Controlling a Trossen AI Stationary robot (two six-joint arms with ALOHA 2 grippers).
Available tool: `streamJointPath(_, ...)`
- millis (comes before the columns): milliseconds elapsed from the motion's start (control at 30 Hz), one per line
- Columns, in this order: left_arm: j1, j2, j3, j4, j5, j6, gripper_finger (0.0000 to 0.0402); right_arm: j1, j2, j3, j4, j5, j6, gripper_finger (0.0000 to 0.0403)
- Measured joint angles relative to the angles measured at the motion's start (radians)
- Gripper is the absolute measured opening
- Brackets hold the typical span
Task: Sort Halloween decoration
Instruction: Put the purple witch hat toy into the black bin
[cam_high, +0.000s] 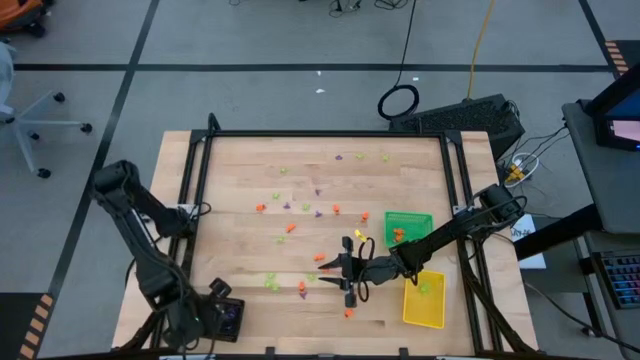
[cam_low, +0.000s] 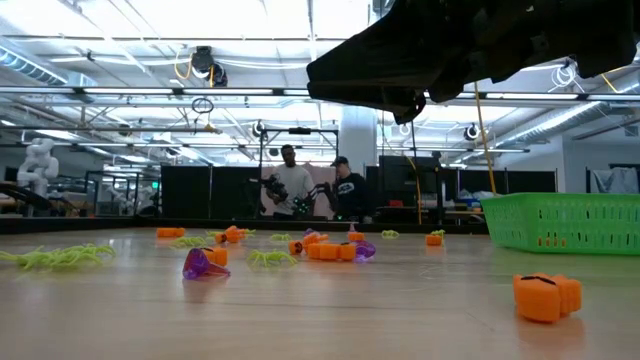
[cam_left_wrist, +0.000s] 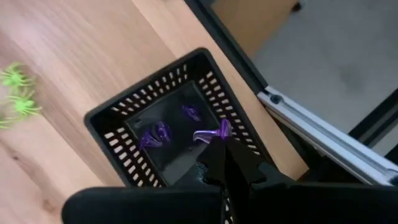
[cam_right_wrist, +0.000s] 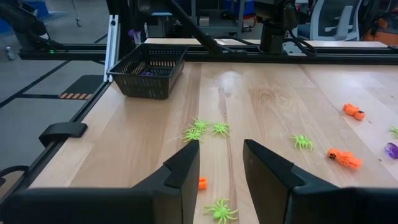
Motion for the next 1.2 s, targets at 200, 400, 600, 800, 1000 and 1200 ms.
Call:
streamJointPath(200,0.002,0.049,0.000,0.000,-0.012,0.000,0.0000,0.000,0.000,0.000,0.000,0.000,0.007,0.0110)
streamJointPath(400,0.002,0.057,0.000,0.004,-0.060,0.001,0.0000,0.000,0.000,0.000,0.000,0.000,0.007,0.0110)
streamJointPath(600,0.002,0.057,0.000,0.004,-0.065,0.001,0.0000,0.000,0.000,0.000,0.000,0.000,0.008,0.0110)
streamJointPath(800,0.002,0.057,-0.001,0.055,-0.070,0.000,0.0000,0.000,0.000,0.000,0.001,0.000,0.008,0.0110)
streamJointPath(1000,0.002,0.057,-0.001,0.094,-0.070,-0.001,0.0000,0.000,0.000,0.000,0.013,0.000,0.008,0.0110)
streamJointPath(1200,0.002,0.057,-0.002,0.068,-0.070,-0.195,0.0000,0.000,-0.001,0.000,0.015,0.000,0.008,0.0110)
